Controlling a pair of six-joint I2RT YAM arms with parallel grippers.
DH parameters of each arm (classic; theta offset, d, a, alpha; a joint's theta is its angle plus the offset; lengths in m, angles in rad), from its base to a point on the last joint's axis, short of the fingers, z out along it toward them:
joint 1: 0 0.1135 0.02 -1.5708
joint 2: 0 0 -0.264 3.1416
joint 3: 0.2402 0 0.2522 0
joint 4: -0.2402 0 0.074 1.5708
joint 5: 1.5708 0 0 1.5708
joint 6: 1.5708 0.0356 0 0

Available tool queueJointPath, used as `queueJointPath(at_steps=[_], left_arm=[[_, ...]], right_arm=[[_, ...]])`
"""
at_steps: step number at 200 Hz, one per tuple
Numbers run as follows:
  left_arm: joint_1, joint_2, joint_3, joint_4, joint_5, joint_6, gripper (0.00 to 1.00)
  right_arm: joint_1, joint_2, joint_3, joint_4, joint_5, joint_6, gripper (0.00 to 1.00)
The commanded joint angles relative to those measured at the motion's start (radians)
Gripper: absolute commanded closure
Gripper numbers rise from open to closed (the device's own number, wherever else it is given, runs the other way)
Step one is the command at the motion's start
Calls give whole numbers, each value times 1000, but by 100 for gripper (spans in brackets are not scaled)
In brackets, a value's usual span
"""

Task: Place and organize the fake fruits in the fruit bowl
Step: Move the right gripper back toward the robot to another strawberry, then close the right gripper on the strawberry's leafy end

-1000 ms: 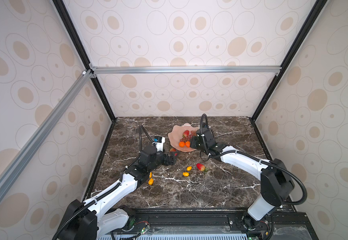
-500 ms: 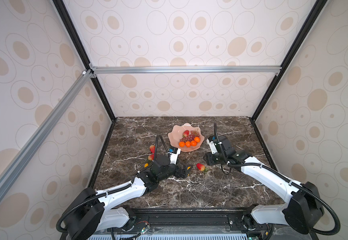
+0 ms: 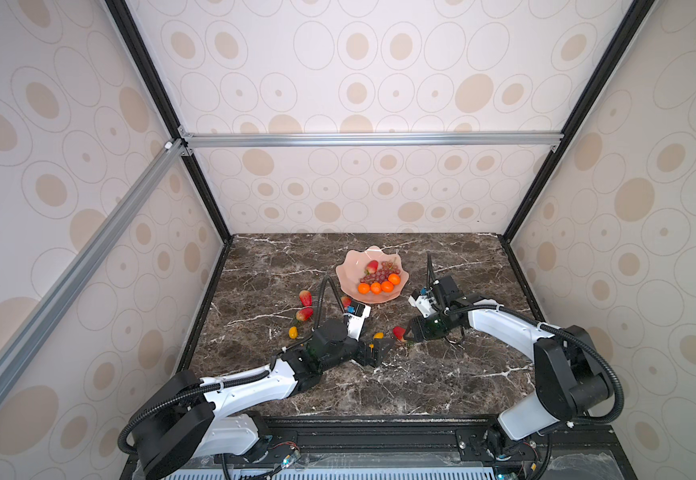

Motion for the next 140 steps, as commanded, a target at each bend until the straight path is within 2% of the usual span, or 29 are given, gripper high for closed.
queueJointPath(at_steps=[1,78,111,140], left_arm=[[-8,-1,3,24,-27,-7,2],[-8,6,7,30,-55,-10,2],[-9,0,5,21,-67,-6,2],[-9,6,9,21,-71,-7,2]], right_arm=[[-7,29,7,-8,-11,-40,42],[-7,123,26,0,-59,-71,38],[-4,121,11,15,-124,-69,38],[2,103,-3,17,-84,-59,38]])
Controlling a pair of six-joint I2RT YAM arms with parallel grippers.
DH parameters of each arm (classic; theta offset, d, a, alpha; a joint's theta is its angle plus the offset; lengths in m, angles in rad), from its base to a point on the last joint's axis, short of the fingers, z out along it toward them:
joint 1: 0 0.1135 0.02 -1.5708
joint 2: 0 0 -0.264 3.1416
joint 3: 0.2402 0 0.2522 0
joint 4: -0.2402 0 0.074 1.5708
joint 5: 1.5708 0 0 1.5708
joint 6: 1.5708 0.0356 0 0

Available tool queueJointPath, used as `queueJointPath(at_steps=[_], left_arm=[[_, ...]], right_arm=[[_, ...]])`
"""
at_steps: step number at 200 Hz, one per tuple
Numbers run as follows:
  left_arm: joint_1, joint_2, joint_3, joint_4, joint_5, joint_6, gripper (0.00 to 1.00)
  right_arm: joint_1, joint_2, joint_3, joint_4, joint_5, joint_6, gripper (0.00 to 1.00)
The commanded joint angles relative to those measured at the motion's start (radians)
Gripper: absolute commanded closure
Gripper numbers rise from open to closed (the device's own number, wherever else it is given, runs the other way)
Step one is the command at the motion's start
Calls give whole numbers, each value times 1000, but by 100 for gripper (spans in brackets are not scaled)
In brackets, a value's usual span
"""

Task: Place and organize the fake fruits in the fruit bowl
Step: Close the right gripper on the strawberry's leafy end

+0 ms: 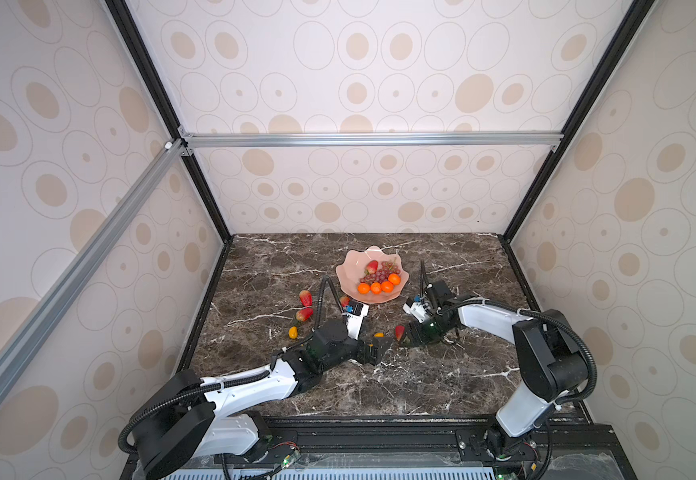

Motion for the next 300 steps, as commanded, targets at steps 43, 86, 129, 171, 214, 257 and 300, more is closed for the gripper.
queueJointPath(at_steps=[43,86,129,171,214,257,300], left_arm=[[-7,19,16,22,-10,-5,2],[-7,25,26,23,-4,-10,1],[-8,18,25,16,-15,-6,2],[-8,19,21,18,-21,-7,2],[-8,25,16,38,-15,-18,2],[-8,19,11,32,-26,-11,2],[-8,11,4,38,-27,-18,2]], right_arm=[[47,-23,2,-17,113,11,41],[65,0,10,-19,124,13,45],[68,18,22,-22,126,7,49],[68,19,12,-13,112,13,56],[67,22,9,-11,111,17,62],[67,28,8,-10,109,22,69],[67,29,8,-12,110,28,75]])
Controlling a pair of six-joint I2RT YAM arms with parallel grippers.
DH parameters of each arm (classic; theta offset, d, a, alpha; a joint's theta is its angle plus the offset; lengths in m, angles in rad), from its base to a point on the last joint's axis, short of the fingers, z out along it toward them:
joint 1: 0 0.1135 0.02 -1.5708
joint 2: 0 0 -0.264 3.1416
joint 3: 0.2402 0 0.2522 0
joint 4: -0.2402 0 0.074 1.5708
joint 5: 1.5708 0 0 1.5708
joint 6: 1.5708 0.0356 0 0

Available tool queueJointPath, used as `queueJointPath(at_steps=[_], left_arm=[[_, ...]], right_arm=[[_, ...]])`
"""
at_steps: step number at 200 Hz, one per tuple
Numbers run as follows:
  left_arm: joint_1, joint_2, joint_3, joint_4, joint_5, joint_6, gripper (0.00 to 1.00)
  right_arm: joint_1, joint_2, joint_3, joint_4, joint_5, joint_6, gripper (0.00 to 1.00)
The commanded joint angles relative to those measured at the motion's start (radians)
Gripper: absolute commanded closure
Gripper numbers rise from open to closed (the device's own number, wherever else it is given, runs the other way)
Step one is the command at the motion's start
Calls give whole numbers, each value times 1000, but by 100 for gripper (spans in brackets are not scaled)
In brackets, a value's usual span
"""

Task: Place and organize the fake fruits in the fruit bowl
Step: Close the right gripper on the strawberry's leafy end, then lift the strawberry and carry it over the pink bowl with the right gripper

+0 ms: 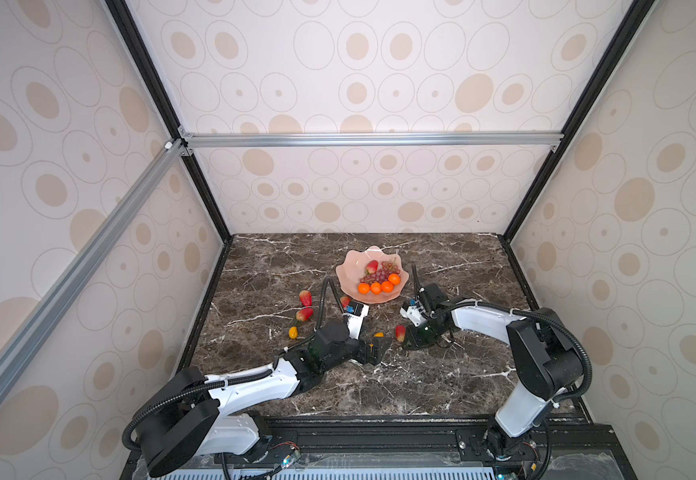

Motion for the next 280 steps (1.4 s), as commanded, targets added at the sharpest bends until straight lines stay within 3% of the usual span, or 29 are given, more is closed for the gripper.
queueJointPath(at_steps=[1,172,213,280], left_arm=[[-8,-11,3,31,-16,-10,2],[-7,13,7,45,-25,-16,2],[-6,18,33,-5,-93,-20,1],[61,-13,92,-96,-173,17,2]], right_arm=[[4,9,6,-12,-2,-3,75],[4,-4,10,-19,-6,-8,94],[7,-78,-22,-4,-8,-5,100],[12,-281,-51,1,6,-22,100]])
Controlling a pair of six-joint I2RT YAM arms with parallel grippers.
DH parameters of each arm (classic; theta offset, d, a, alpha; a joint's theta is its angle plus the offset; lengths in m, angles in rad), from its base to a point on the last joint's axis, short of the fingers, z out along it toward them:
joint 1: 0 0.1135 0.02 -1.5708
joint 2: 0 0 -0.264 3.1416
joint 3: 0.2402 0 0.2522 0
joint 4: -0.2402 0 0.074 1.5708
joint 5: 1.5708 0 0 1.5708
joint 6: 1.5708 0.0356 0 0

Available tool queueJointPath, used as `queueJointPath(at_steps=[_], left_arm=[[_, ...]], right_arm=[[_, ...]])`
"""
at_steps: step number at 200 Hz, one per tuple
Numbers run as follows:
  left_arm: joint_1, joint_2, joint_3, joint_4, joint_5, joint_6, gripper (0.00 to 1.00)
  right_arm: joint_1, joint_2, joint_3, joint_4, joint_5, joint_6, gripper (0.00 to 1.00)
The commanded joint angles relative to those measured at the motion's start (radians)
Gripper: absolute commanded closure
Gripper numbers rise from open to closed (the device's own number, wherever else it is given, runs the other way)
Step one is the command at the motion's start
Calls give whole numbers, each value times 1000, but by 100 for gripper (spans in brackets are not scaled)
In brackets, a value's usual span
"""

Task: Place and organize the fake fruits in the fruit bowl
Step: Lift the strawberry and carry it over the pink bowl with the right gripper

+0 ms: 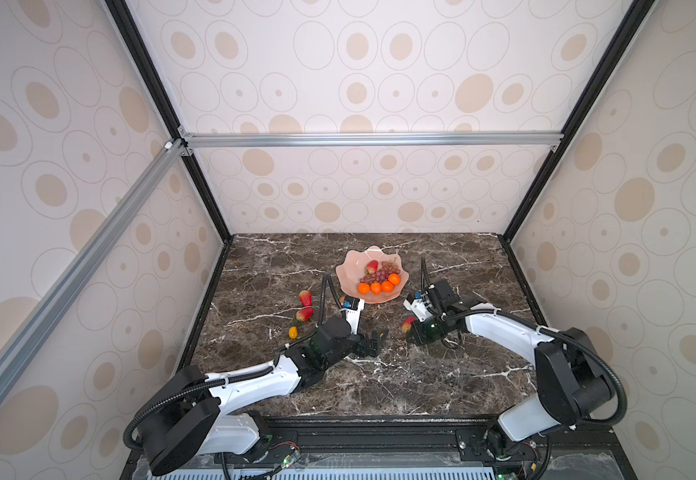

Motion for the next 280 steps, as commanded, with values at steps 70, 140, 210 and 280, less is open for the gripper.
queueJointPath(at_steps=[70,140,210,280], left_arm=[[196,-25,66,-25,-10,1,2],[292,42,145,-39,54,7,2],[360,62,204,-65,75,16,2],[410,52,251,-98,100,18,2]], right_arm=[[15,-126,38,111,57,63,100],[54,106,283,107,216,215,100],[109,405,651,31,381,359,100],[122,709,1056,-98,472,428,100]])
